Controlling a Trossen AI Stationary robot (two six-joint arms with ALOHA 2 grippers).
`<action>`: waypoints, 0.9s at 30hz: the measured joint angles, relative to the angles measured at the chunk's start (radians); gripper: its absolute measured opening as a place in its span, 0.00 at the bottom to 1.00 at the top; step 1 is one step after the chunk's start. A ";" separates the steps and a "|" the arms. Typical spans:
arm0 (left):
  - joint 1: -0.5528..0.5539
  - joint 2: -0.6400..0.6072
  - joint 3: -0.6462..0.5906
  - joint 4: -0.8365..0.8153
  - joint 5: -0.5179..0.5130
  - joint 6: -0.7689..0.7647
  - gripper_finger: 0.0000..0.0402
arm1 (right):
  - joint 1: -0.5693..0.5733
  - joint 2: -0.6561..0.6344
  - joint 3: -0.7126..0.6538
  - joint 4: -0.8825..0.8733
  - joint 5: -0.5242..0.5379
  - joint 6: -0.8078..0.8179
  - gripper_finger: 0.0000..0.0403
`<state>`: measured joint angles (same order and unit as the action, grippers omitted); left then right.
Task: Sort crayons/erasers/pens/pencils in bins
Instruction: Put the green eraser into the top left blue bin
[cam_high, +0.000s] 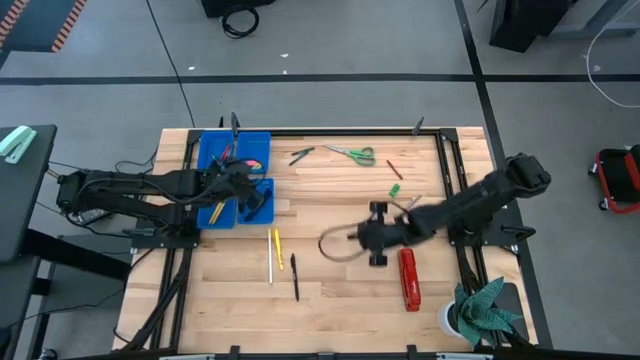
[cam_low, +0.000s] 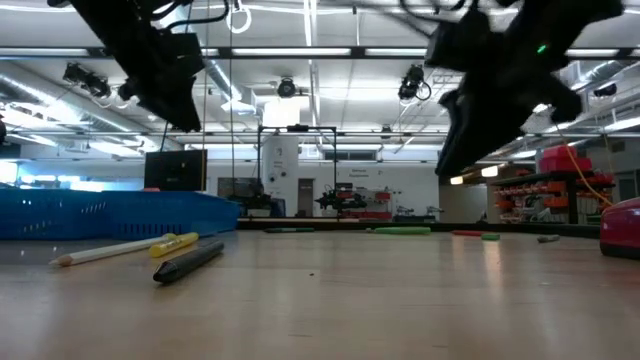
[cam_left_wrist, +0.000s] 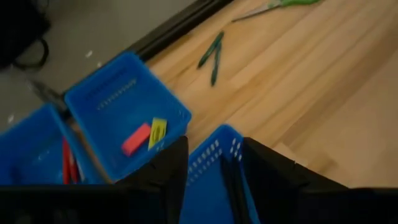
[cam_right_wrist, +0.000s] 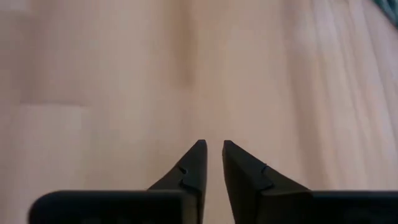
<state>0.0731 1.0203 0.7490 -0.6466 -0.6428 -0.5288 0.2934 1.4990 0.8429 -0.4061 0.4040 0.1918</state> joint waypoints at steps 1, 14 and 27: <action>0.000 0.000 0.000 0.013 0.000 0.025 0.39 | -0.051 0.000 0.000 -0.006 -0.027 -0.018 0.17; -0.102 -0.134 0.061 0.038 -0.010 0.155 0.36 | -0.565 0.000 0.000 0.182 -0.175 -0.067 0.30; -0.238 -0.165 0.063 0.055 -0.098 0.212 0.35 | -0.578 0.000 0.000 0.366 -0.186 -0.091 0.30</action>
<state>-0.1652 0.8555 0.8116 -0.5915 -0.7406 -0.3167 -0.2848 1.4994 0.8429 -0.0400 0.2183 0.1010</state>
